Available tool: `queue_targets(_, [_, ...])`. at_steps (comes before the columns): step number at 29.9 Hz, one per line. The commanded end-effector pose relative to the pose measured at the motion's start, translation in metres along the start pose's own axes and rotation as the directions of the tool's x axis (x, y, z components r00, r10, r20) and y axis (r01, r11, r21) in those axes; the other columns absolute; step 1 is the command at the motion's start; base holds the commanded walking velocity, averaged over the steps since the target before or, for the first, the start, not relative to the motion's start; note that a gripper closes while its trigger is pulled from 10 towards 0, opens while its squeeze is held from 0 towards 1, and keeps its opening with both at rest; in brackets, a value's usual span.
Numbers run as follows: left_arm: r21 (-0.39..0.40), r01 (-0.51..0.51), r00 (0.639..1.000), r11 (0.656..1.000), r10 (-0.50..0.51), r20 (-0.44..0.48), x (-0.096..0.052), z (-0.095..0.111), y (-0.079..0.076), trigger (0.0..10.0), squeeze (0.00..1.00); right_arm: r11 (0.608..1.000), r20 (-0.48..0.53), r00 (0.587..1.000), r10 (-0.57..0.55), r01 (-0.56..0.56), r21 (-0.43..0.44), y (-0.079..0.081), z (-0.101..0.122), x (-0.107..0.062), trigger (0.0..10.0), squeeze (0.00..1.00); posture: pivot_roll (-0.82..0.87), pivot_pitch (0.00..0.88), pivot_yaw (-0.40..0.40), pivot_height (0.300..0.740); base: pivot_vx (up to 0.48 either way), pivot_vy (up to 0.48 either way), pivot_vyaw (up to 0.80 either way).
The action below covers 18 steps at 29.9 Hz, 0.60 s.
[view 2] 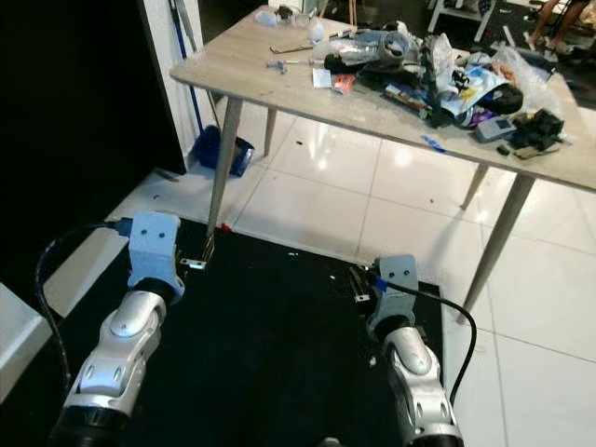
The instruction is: Picking trash to rubbish bin
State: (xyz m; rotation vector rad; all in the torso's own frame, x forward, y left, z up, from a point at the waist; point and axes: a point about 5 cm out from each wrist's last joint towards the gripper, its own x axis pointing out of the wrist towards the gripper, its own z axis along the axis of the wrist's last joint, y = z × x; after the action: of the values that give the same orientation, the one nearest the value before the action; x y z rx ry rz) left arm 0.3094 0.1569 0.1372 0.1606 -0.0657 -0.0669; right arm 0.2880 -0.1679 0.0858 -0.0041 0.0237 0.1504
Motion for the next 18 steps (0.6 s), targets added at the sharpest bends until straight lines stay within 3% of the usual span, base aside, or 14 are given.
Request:
queue_targets(1, [-0.001,-0.003,1.0,1.0,0.003,-0.027,-0.003,-0.006,0.001,10.0,0.0,1.0,0.001,1.0,-0.004,0.004,0.004,0.0,0.001,0.0,10.0,0.0,-0.01,0.125,-0.086,0.74,0.3,0.0,0.0])
queue_targets(9, [-0.003,0.001,1.0,1.0,-0.001,-0.026,-0.002,-0.006,-0.001,10.0,0.0,1.0,0.013,1.0,-0.013,0.013,-0.003,-0.002,0.002,-0.001,10.0,0.0,-0.01,0.124,-0.083,0.74,0.3,0.0,0.0])
queue_targets(18, [-0.004,0.002,1.0,1.0,-0.002,-0.026,-0.003,-0.006,-0.002,10.0,0.0,1.0,0.147,0.989,-0.004,0.004,-0.004,-0.004,0.025,0.002,10.0,0.0,-0.01,0.113,-0.086,0.74,0.3,0.0,0.0])
